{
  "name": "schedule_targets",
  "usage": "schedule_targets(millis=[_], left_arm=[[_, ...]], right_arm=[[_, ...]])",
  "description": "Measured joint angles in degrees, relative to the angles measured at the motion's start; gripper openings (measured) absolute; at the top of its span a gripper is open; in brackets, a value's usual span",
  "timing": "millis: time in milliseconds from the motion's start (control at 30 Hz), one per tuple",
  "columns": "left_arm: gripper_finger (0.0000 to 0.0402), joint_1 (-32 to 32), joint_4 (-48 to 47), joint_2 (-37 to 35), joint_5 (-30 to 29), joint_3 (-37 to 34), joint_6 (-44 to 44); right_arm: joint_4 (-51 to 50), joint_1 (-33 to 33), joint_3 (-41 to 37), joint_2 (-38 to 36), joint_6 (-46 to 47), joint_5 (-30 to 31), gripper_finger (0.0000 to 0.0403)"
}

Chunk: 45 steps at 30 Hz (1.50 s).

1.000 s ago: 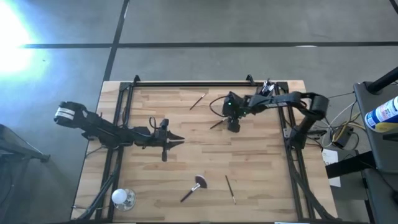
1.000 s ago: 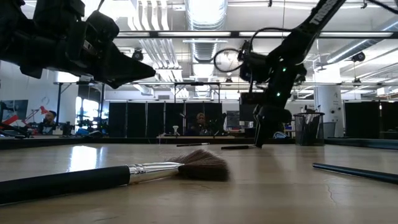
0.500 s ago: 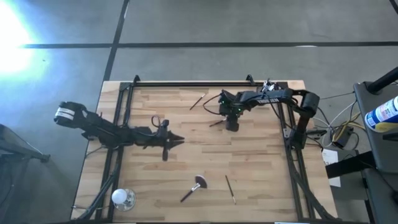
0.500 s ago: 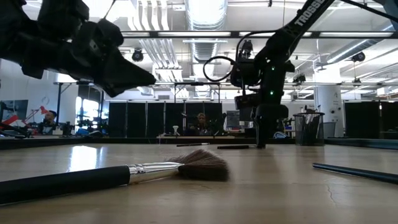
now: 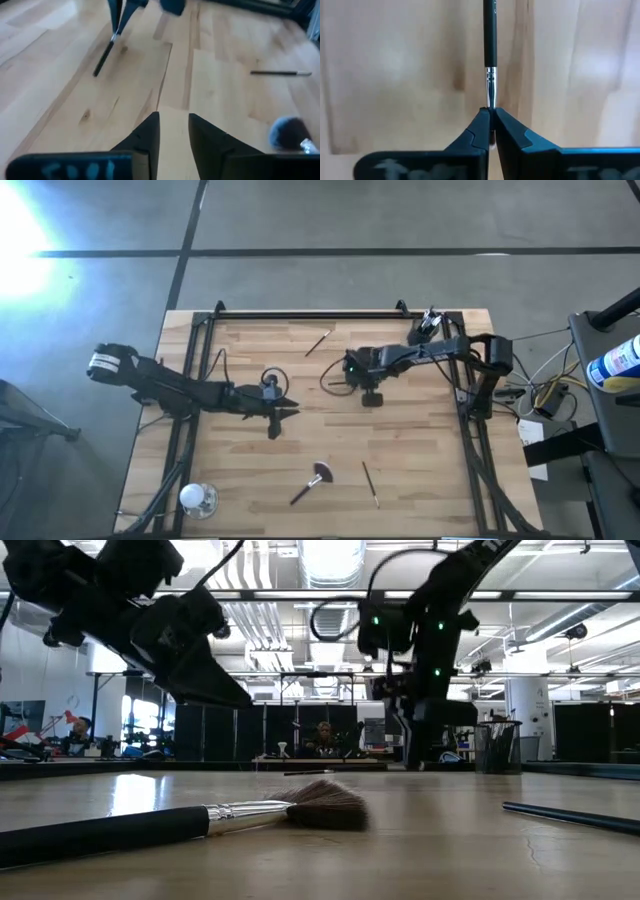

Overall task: Put items in baskets/containers
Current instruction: Put the eyeshadow brush into the pen holder

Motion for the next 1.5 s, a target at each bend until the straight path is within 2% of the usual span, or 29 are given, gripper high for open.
schedule_targets(millis=[200,400,533,667,867,1033,1300,1500], left_arm=[[0.0112,0.69,-3.45,0.0,0.02,0.82,-1.5],[0.0113,1.67,-4.2,0.0,2.12,0.99,-5.86],[0.0113,2.22,-4.32,0.0,4.7,1.62,-7.65],[0.0113,2.63,-4.31,0.0,6.27,2.52,-8.24],[0.0113,3.54,-5.75,-0.02,6.32,3.44,-8.76],[0.0113,3.88,-7.28,-0.02,6.41,3.46,-8.81],[0.0113,3.87,-8.02,0.08,10.16,3.44,-7.74],[0.0113,3.88,-7.07,0.4,10.83,3.44,-8.02]], right_arm=[[-0.02,9.58,2.62,-0.58,-0.54,9.76,0.0013],[0.24,19.13,6.61,-0.05,-4.16,24.91,0.0013],[0.47,23.18,9.17,1.24,-8.54,33.75,0.0013],[0.56,25.27,12.49,3.99,-13.57,39.27,0.0013],[0.47,27.04,18.96,10.34,-20.51,44.19,0.0013],[0.57,27.8,23.95,13.73,-23.68,44.78,0.0013],[1.66,27.77,26.27,14.29,-27.28,44.43,0.0013],[3.44,27.75,26.27,14.03,-28.47,44.66,0.0011]])
